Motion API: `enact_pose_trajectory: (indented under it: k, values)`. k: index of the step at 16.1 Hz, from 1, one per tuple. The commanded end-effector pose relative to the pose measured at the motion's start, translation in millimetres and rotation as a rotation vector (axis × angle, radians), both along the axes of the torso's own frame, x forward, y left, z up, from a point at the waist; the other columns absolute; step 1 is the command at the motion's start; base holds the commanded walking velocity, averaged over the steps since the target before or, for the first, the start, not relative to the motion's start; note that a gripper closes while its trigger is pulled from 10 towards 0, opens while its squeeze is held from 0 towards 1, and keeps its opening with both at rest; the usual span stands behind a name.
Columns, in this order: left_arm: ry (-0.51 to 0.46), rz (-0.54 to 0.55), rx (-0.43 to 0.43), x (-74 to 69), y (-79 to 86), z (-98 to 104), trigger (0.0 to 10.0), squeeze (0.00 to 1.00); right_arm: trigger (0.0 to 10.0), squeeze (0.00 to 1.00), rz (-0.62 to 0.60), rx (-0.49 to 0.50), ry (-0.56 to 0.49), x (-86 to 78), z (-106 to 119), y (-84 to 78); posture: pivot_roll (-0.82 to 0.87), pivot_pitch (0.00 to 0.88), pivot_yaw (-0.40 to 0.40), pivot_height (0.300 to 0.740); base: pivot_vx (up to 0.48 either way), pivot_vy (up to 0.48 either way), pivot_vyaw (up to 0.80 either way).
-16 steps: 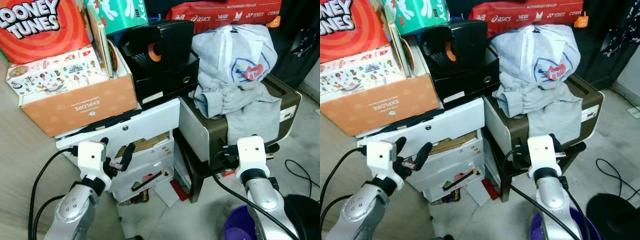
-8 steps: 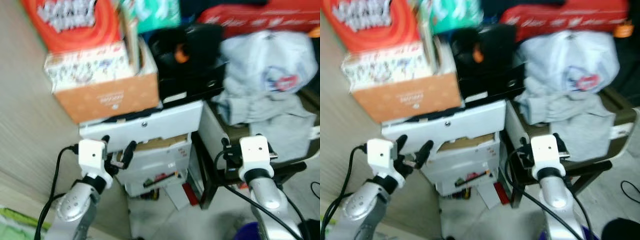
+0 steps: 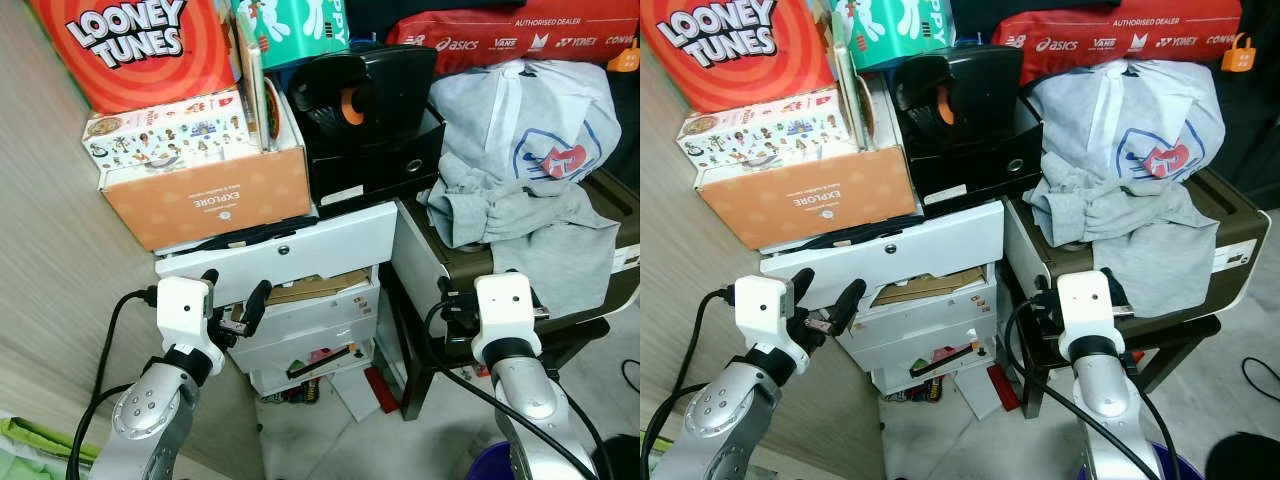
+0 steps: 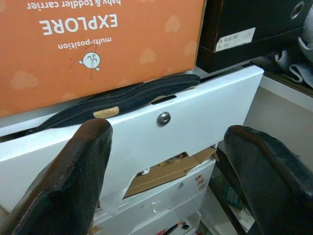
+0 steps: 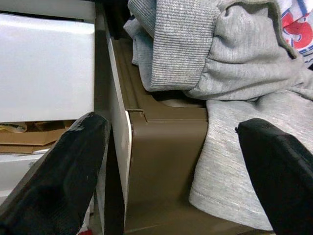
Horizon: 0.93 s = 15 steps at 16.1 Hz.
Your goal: Clean up the room
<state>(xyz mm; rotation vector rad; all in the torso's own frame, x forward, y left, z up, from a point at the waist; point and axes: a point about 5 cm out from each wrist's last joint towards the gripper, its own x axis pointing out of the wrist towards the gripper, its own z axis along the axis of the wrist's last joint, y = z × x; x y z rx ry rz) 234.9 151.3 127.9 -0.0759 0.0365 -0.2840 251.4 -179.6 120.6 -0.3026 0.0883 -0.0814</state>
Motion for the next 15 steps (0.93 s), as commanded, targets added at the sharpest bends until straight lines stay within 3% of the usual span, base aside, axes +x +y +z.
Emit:
enact_pose_trajectory:
  k: [1,10,15]
  values:
    - [0.004,0.023,0.017,2.8,5.5,-1.4,10.0,0.00,10.0,0.00,-0.001,0.001,-0.009,2.0,1.4,0.6,-0.18,0.090,0.082,0.740,0.000,0.000,0.00]
    - [-0.035,0.036,0.020,18.8,8.7,7.0,10.0,0.00,10.0,0.00,-0.020,-0.005,-0.037,7.8,6.4,-2.9,-0.20,0.061,0.099,0.740,0.000,0.000,0.14]
    - [-0.044,0.011,0.028,28.5,11.0,8.7,10.0,0.00,10.0,0.00,-0.055,0.016,-0.032,-3.2,-0.6,3.1,-0.22,0.056,0.136,0.740,0.000,0.000,0.80]
